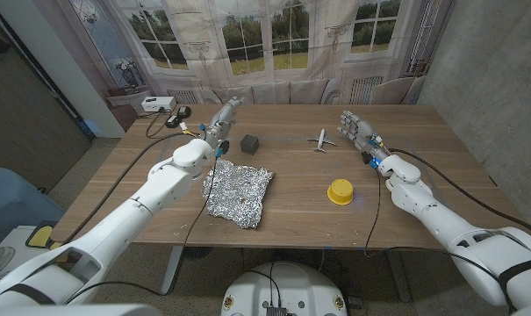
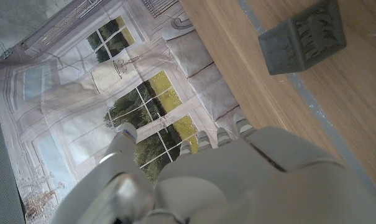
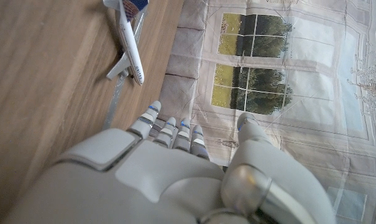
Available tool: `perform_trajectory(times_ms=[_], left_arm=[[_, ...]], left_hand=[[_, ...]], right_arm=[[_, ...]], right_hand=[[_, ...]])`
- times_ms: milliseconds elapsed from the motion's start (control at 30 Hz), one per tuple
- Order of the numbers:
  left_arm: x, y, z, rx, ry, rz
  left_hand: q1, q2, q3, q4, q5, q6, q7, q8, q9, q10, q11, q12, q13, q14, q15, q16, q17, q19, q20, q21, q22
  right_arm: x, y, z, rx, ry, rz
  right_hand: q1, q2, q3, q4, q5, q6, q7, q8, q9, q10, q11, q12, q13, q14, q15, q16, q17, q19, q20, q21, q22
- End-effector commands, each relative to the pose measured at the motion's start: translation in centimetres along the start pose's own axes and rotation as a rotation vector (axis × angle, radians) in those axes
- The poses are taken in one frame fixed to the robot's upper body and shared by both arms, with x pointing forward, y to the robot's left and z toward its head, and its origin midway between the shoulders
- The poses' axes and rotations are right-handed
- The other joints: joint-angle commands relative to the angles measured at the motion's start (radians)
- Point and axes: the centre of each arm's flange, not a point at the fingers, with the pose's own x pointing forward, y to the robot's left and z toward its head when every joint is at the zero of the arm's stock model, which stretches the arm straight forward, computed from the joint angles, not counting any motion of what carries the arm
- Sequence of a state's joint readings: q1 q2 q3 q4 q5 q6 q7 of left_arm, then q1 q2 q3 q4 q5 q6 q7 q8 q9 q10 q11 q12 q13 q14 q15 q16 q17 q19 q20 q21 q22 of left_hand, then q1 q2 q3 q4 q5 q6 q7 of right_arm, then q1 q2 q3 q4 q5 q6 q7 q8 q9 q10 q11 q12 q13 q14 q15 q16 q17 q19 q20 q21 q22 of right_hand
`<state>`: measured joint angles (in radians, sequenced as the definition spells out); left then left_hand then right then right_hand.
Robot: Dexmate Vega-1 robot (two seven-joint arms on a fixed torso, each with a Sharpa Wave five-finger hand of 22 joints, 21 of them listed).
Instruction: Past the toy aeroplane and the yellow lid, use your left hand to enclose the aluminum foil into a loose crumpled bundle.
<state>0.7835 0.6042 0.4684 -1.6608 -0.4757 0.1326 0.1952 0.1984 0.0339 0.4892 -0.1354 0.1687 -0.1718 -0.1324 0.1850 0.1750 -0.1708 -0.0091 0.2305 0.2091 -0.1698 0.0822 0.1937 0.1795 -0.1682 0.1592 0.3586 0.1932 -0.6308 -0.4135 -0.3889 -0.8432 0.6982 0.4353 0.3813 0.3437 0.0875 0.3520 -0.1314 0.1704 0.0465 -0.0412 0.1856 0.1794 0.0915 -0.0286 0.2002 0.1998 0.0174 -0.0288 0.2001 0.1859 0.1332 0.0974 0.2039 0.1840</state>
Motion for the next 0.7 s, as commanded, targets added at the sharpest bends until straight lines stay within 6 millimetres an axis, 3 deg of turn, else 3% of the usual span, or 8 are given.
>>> perform_trajectory(times_ms=[33,200,400,567,700], left_arm=[[-2.0,-1.6,2.9,0.190,0.049,-0.026],[-2.9,-2.1,4.1,0.294,0.064,-0.067],[-4.1,-2.5,5.0,0.362,0.066,-0.066],[-5.8,-2.4,4.8,0.395,0.099,0.008],[-7.4,-2.0,4.7,0.484,0.155,0.111]], left_hand=[[0.015,-0.018,0.001,-0.018,0.005,-0.046,0.007,0.006,0.004,-0.007,0.012,0.005,0.002,0.017,0.009,0.010,0.005,-0.043,0.012,-0.003,0.003],[0.031,-0.029,0.001,-0.028,0.007,-0.037,0.024,0.012,0.006,-0.008,0.025,0.005,0.004,0.021,0.018,0.011,0.007,-0.038,0.027,-0.004,0.004],[0.092,-0.050,0.007,-0.041,0.012,0.038,0.026,0.039,0.008,0.040,0.021,0.025,0.008,0.082,0.019,0.026,0.010,0.002,0.041,0.003,0.005],[0.107,-0.050,0.010,-0.041,0.013,0.040,0.037,0.038,0.009,0.047,0.027,0.027,0.009,0.092,0.023,0.027,0.010,0.011,0.042,0.005,0.006],[0.159,-0.048,0.022,-0.043,0.014,0.076,0.051,0.047,0.009,0.091,0.028,0.043,0.010,0.132,0.018,0.034,0.010,0.045,0.045,0.012,0.006]], right_arm=[[-1.1,-0.3,-0.6,0.014,-0.012,0.031],[-2.3,0.0,-0.7,0.020,-0.025,0.024],[-3.3,0.3,-0.8,0.021,-0.032,0.019],[-3.8,0.7,-0.8,0.022,-0.036,0.024],[-4.1,1.0,-0.7,0.017,-0.037,0.027]], right_hand=[[0.006,-0.004,0.003,-0.005,0.004,0.009,0.004,0.006,0.003,0.002,0.003,0.000,0.001,-0.002,0.005,0.000,0.001,0.001,0.001,0.002,0.002],[0.006,-0.004,0.002,-0.005,0.004,0.010,0.004,0.006,0.003,0.003,0.005,0.001,0.001,0.000,0.005,0.000,0.001,0.002,0.002,0.003,0.002],[0.006,-0.003,0.002,-0.005,0.004,0.010,0.003,0.006,0.003,0.005,0.007,0.001,0.001,0.001,0.007,0.000,0.001,0.003,0.002,0.003,0.002],[0.006,-0.002,0.001,-0.006,0.004,0.012,0.002,0.006,0.003,0.005,0.007,0.001,0.001,0.002,0.008,0.000,0.000,0.003,0.002,0.004,0.002],[0.006,-0.002,0.001,-0.006,0.004,0.013,0.002,0.007,0.003,0.006,0.007,0.001,0.000,0.003,0.007,0.001,0.000,0.003,0.003,0.004,0.002]])
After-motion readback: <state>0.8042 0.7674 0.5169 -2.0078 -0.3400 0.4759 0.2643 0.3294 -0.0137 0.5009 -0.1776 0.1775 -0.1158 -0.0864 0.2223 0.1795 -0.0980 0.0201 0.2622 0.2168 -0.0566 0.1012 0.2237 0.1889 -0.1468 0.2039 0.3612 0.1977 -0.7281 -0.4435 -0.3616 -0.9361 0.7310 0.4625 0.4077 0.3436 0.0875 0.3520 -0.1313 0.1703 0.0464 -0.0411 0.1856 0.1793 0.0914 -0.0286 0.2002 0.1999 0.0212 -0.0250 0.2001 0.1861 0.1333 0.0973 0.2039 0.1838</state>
